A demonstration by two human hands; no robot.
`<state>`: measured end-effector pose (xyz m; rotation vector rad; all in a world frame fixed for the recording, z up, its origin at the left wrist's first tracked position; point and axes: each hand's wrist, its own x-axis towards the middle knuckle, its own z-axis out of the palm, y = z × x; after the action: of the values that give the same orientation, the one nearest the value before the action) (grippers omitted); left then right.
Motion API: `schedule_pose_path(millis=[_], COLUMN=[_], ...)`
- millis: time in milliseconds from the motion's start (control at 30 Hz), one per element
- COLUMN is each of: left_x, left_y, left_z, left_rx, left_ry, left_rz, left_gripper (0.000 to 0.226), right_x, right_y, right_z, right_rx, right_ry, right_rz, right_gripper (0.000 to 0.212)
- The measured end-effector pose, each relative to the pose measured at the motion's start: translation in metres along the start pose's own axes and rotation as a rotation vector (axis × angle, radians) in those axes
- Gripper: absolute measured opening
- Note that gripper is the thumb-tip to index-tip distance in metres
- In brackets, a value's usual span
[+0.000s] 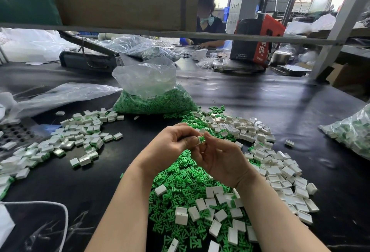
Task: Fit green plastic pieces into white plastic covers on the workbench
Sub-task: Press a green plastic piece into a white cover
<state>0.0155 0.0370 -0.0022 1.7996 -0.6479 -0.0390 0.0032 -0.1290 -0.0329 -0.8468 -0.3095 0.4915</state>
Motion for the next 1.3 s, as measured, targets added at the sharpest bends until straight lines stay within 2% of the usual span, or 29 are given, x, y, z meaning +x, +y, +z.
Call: schedule_pose_path(millis=[233, 467, 600, 700, 833, 1067, 1300], left_x=[-0.001, 0.0, -0.002, -0.003, -0.003, -0.001, 0.0], left_y=[0.0, -0.002, -0.006, -0.01, -0.015, -0.019, -0.022], left_z=[-0.001, -0.002, -0.004, -0.004, -0.004, 0.0, 0.005], left_rx=[0.024, 0.043, 0.026, 0.045, 0.09, 0.004, -0.014], left_ry=[0.0, 0.009, 0.018, -0.002, -0.01, -0.017, -0.043], left_rz=[0.012, -0.012, -0.079, -0.117, -0.142, -0.227, -0.23], left_gripper=[0.015, 0.014, 0.014, 0.009, 0.01, 0.027, 0.03], right_x=[0.0, 0.001, 0.002, 0.0, 0.002, 0.006, 0.004], right_y=[-0.001, 0.0, -0.001, -0.003, -0.006, 0.0, -0.003], right_z=[0.0, -0.002, -0.001, -0.001, -0.001, 0.0, -0.002], right_rx=[-0.046, -0.083, -0.338, -0.619, -0.81, -0.926, -0.943], right_ry=[0.038, 0.032, 0.089, 0.167, 0.22, 0.292, 0.231], right_rz=[-0.018, -0.017, 0.01, -0.015, -0.101, -0.207, -0.117], right_gripper=[0.024, 0.032, 0.036, 0.033, 0.023, 0.025, 0.026])
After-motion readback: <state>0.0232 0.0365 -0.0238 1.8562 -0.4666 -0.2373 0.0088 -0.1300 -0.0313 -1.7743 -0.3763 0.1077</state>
